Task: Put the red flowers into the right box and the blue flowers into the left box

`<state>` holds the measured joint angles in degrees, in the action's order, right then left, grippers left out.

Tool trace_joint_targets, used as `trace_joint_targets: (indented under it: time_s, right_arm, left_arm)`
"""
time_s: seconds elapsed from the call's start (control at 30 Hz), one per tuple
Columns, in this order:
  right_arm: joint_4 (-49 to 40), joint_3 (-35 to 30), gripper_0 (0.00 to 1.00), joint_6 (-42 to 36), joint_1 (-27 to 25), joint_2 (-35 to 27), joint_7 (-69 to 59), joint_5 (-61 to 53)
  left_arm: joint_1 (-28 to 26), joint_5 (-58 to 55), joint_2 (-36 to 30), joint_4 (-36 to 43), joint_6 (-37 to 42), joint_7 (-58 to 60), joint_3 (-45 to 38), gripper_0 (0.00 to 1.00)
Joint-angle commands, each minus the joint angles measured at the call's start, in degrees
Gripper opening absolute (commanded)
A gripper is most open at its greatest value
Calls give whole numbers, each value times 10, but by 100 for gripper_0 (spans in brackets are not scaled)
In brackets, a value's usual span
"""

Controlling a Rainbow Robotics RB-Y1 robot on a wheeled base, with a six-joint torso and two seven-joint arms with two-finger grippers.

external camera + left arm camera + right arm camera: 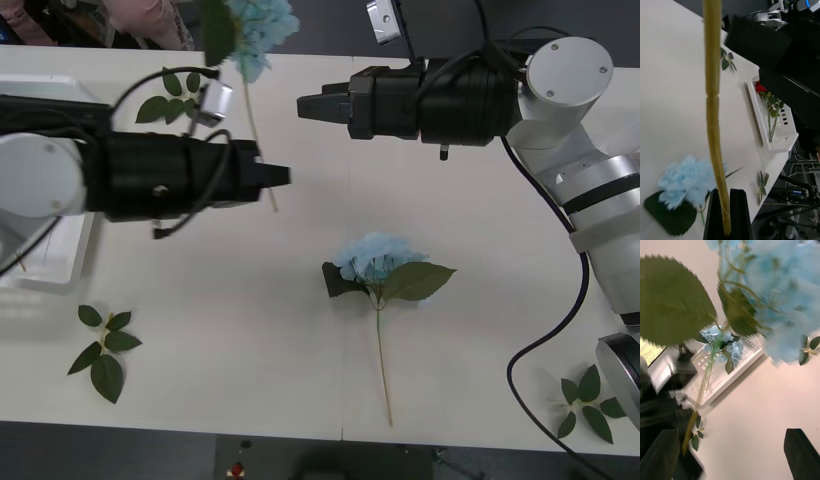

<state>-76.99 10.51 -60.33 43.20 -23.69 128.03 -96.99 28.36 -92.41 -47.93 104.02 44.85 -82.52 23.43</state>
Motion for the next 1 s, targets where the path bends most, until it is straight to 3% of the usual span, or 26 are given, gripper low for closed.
trace_joint_targets:
  time_s: [0.03,0.13,0.23,0.37,0.5,0.73,0.77,0.8,0.87,0.93,1.0]
  right_arm:
    - [-48,9,82,-31,21,-55,-108,-1]
    - [-99,38,82,-65,20,-108,-259,20]
    - [-166,83,82,-75,19,-171,-406,54]
    - [-295,174,82,-73,20,-269,-631,117]
    - [-405,248,82,-70,13,-330,-814,186]
    - [-500,320,82,-80,-22,-350,-994,327]
    - [-502,326,82,-81,-23,-348,-1002,336]
    - [-505,338,82,-88,-26,-340,-1018,368]
    - [-510,353,82,-106,-33,-326,-1039,417]
    - [-511,378,82,-129,-35,-307,-1053,472]
    - [-510,401,82,-152,-35,-287,-1069,523]
  left_arm:
    - [-99,-127,-177,9,75,-18,-163,0]
    - [-189,-198,-214,-34,121,-33,-256,0]
    - [-233,-196,-207,-75,134,-61,-298,0]
    - [-235,-186,-184,-159,126,-97,-293,0]
    - [-226,-186,-171,-217,87,-99,-268,0]
    - [-211,-188,-169,-253,61,-107,-225,3]
    - [-212,-186,-170,-252,61,-109,-225,7]
    - [-211,-182,-169,-252,62,-112,-224,29]
    - [-211,-182,-169,-253,61,-115,-224,54]
    - [-211,-185,-170,-252,62,-120,-225,64]
    - [-212,-190,-170,-251,62,-125,-225,68]
